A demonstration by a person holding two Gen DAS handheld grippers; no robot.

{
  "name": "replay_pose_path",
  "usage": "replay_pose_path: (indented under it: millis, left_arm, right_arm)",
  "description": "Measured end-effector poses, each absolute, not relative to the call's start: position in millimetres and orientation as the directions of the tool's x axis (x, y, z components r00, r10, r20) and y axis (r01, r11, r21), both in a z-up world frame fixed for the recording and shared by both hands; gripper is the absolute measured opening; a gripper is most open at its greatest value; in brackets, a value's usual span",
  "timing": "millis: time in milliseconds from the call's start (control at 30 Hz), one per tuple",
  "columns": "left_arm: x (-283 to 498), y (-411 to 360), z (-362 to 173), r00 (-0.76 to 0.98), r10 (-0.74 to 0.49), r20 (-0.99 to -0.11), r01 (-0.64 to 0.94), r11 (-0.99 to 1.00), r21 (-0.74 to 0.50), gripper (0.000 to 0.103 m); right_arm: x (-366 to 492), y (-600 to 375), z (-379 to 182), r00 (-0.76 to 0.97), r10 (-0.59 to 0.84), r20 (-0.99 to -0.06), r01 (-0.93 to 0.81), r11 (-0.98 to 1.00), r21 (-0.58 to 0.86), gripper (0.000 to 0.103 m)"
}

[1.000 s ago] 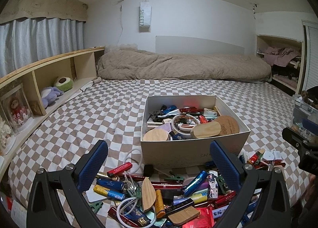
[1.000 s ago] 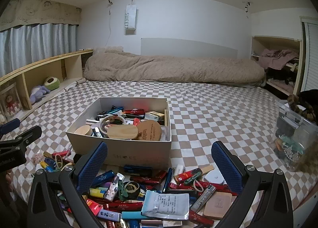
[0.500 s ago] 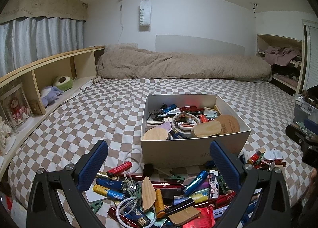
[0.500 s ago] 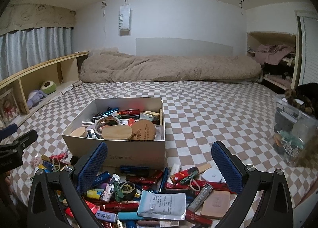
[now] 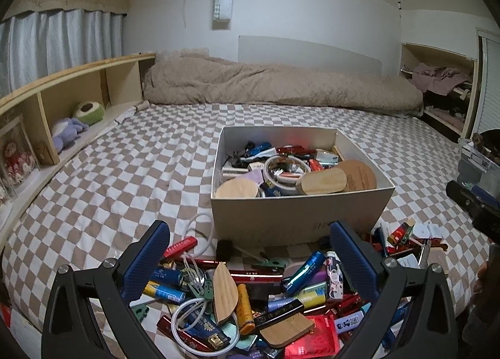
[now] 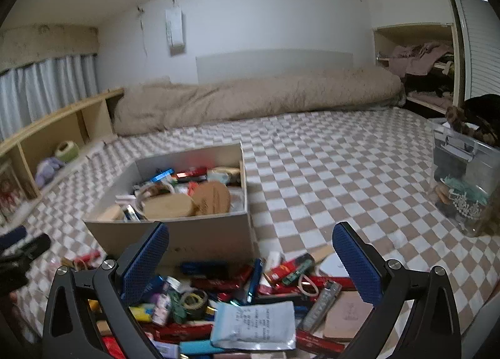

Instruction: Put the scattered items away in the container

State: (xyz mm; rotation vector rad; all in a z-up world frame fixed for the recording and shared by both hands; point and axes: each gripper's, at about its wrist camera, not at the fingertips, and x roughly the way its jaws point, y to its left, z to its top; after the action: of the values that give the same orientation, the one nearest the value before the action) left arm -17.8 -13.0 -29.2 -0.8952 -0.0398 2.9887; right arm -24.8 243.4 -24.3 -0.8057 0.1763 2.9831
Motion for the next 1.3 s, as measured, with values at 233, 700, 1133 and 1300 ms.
replay_pose_path:
  millis: [233,700,1133,1300]
  left_arm:
    - [-26,-29,-44,-0.81,-0.013,-0.586,0.039,-0.999,-0.032,0.103]
    - [-24,-46,-94,-0.725,0.027,-0.688,0.031,-0.997,-0.072,0.102]
    - [-11,-7,-112,-0.647,0.209,-0.733,-0.121,-0.978,-0.172,0.086]
    - [-4,10,-122,-0.605,0.244,-0.758,-0.1,-0.968,-0.232,0.086]
  right_arm:
    - [-33,243,-42,-0.837,0.023,-0.547,-0.07,-0.996,0.064,0.103]
    - [-35,249,-84,-0.754,-0.003,-0.656,-0.064,-0.995,0.079,0.103]
    - [-18,244,-114,-0.695,-0.032,-0.718,-0.035,-0.996,0.079,0.103]
    - [-13,247,-123,-0.672,-0.044,-0.739,-0.04,-0.995,0.095,0.103]
